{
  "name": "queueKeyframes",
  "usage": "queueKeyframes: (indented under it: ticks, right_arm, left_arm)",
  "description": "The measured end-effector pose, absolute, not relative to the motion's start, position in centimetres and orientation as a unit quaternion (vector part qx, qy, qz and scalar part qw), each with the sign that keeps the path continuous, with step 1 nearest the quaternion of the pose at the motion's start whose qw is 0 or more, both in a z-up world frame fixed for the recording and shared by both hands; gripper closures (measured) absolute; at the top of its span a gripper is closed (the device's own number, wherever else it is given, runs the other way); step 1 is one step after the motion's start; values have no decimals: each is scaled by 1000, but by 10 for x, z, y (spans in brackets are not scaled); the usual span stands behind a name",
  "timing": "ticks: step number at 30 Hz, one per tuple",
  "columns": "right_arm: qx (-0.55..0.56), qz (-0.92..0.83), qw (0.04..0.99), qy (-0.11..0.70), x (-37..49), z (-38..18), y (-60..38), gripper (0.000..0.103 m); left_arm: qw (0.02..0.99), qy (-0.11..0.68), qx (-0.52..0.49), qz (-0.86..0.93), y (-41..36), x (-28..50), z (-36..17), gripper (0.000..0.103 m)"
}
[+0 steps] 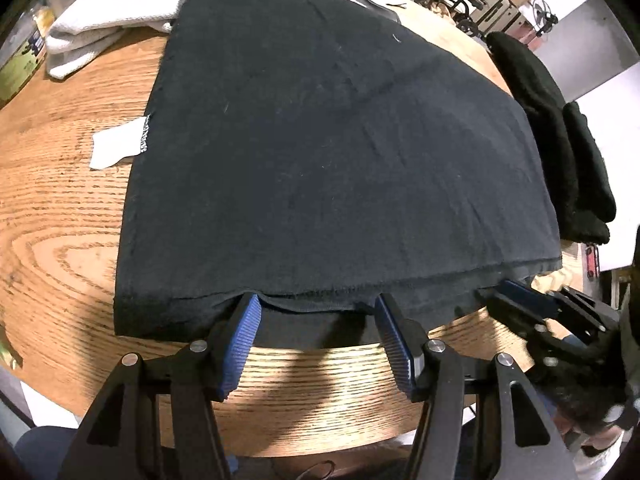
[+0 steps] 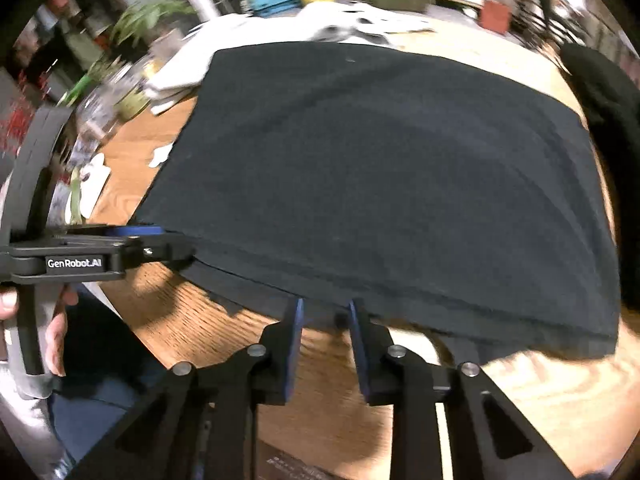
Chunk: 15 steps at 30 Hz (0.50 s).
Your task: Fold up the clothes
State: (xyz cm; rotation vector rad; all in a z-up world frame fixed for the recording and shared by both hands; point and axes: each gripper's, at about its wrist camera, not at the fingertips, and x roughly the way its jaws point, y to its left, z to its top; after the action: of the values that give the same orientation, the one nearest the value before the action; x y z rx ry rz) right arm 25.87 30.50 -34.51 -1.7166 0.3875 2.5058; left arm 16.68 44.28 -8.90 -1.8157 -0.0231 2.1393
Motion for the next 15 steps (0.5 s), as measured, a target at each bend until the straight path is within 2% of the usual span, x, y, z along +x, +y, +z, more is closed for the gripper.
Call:
queueKeyframes:
  ticks: [6, 10, 13, 14, 15]
  right_arm:
    - [-594, 792, 57, 130, 273, -364, 317, 79]
    - [-603, 783, 68, 140, 296, -356, 327, 73]
    - [-570, 804, 96, 137, 302, -340, 336, 63]
    - [-561, 808, 105, 146, 303, -337, 338, 57]
    - [-553, 810, 114, 157, 304, -334, 339, 44]
  left_arm:
    - [168, -10, -643, 747, 422, 151, -78, 42]
    - [167, -7, -642, 748, 418, 145, -75, 42]
    - [170, -2, -637, 752, 400, 150, -67, 42]
    - [171, -2, -636, 753, 389, 152, -65, 41]
    - [172, -1, -635, 753, 377, 153, -63, 40]
